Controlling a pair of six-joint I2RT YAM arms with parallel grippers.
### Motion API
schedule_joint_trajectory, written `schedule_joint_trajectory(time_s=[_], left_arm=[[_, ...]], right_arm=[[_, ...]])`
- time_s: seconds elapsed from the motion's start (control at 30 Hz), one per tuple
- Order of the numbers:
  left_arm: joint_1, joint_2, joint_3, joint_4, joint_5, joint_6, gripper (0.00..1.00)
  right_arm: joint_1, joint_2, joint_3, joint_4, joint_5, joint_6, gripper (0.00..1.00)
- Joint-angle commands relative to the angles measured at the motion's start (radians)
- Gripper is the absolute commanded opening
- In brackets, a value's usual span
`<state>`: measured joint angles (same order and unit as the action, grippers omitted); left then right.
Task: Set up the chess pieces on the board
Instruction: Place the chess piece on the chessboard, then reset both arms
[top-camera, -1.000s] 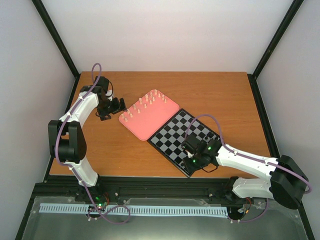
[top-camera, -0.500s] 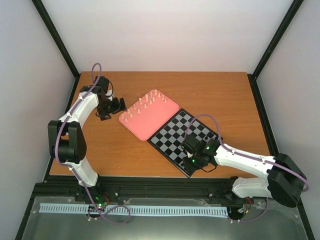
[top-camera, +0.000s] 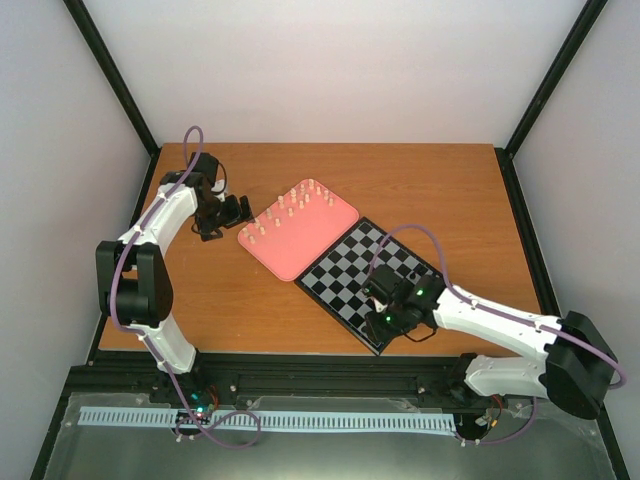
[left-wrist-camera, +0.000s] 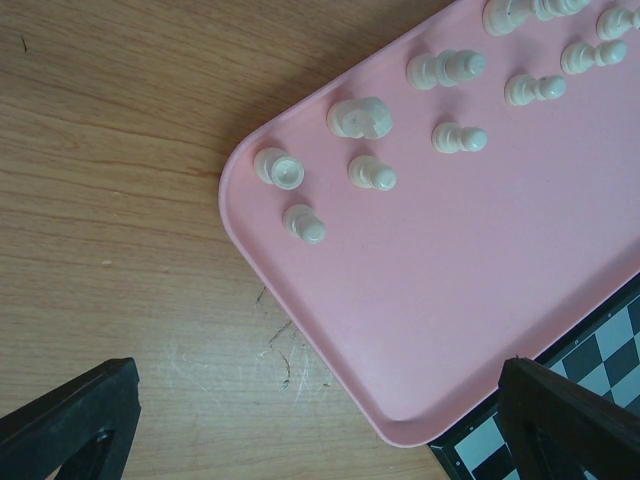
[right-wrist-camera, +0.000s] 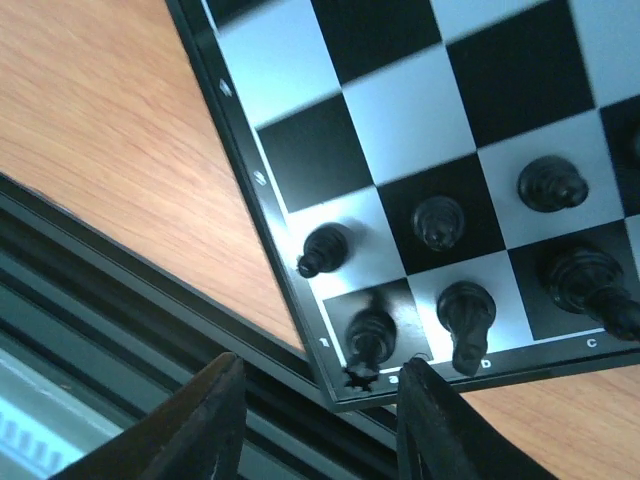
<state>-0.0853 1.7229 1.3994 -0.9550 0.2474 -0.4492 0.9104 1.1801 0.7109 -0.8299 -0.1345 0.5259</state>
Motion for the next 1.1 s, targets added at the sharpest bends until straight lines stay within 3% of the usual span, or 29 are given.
schedule_joint_trajectory(time_s=[0.0,0.2,0.23,0.27,0.3,0.47,0.87,1.07], left_arm=[[-0.006,-0.033,0.007,0.015,0.004,0.004,1.0],[-0.008,-0.035,0.02,0.007,0.008,0.004,1.0],[-0.007,-0.035,0.022,0.006,0.009,0.004,1.0],[-0.008,-0.035,0.025,0.005,0.011,0.003,1.0],[-0.008,-0.035,0.028,0.002,0.01,0.003,1.0],[-0.014,-0.04,0.048,-0.004,0.01,0.007,1.0],[-0.027,-0.041,0.102,-0.037,-0.024,0.019,1.0],[-0.029,-0.055,0.092,-0.038,-0.034,0.024,1.0]], right_arm=[[0.008,-0.038,0.108,-0.097,0.01,-0.012,0.46],[0.008,0.045,0.308,-0.158,0.066,-0.036,0.63],[0.008,0.082,0.351,-0.166,0.075,-0.048,0.72],[0.007,0.12,0.395,-0.175,0.082,-0.06,0.9],[0.007,0.155,0.436,-0.182,0.091,-0.067,0.99],[-0.019,0.279,0.564,-0.155,0.126,-0.092,1.0],[-0.257,0.643,0.913,-0.077,0.016,-0.193,1.0],[-0.286,0.681,0.949,-0.078,0.067,-0.218,1.0]])
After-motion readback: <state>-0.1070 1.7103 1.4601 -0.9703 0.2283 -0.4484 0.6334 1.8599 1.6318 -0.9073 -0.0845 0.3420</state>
